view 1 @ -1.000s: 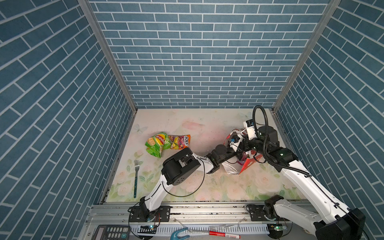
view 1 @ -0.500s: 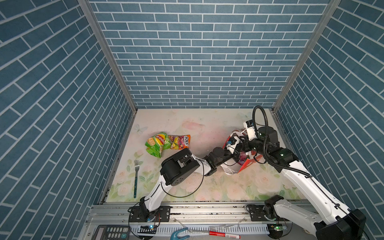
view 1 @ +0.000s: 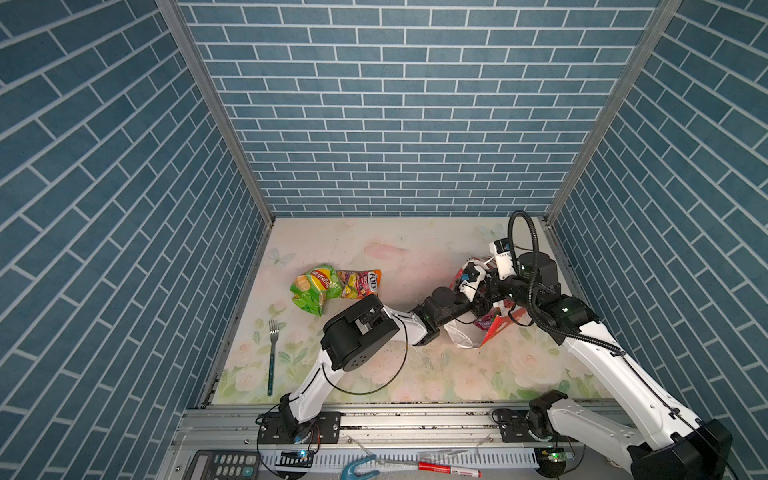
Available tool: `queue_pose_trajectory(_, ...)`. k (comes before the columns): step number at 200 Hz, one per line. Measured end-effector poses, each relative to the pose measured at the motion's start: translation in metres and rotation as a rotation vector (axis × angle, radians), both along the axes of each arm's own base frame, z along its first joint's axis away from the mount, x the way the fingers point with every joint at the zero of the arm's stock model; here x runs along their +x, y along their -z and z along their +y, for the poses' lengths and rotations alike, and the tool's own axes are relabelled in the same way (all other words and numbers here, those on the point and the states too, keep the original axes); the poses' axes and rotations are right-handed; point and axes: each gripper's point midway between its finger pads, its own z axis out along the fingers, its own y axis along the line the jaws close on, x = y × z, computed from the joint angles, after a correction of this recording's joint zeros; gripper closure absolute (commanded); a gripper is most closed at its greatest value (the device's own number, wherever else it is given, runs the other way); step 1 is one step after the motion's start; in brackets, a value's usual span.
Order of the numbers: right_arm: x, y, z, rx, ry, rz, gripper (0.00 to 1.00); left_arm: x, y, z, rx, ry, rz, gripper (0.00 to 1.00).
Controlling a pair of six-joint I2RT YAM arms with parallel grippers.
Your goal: Take the snacks out of the paper bag
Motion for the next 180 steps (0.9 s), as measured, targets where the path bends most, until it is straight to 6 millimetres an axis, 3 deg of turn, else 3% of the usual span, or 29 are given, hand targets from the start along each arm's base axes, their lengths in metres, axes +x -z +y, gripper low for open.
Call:
queue_pose_trajectory(6,0.001,-0.001,-0.002,-0.001,0.008,-0.004,1.0,0.002,0.001,-0.003,-0.005,0.002,0.009,0.48)
queue_pose_trajectory(22,0.004,-0.001,-0.006,-0.005,0.029,-0.009,1.0,0.006,0.002,-0.01,-0.017,0.006,0.025,0.7)
queue_pose_trajectory(39,0.005,0.0,-0.007,-0.008,0.034,-0.007,1.0,0.01,0.003,-0.012,-0.032,0.004,0.044,1.0)
queue_pose_trajectory(108,0.004,0.002,-0.006,-0.008,0.027,0.001,1.0,0.01,0.012,-0.006,-0.022,-0.016,0.047,1.0)
queue_pose_trajectory(180,0.003,0.004,-0.007,-0.016,0.031,0.006,1.0,-0.003,0.012,0.02,0.013,-0.038,0.037,1.0)
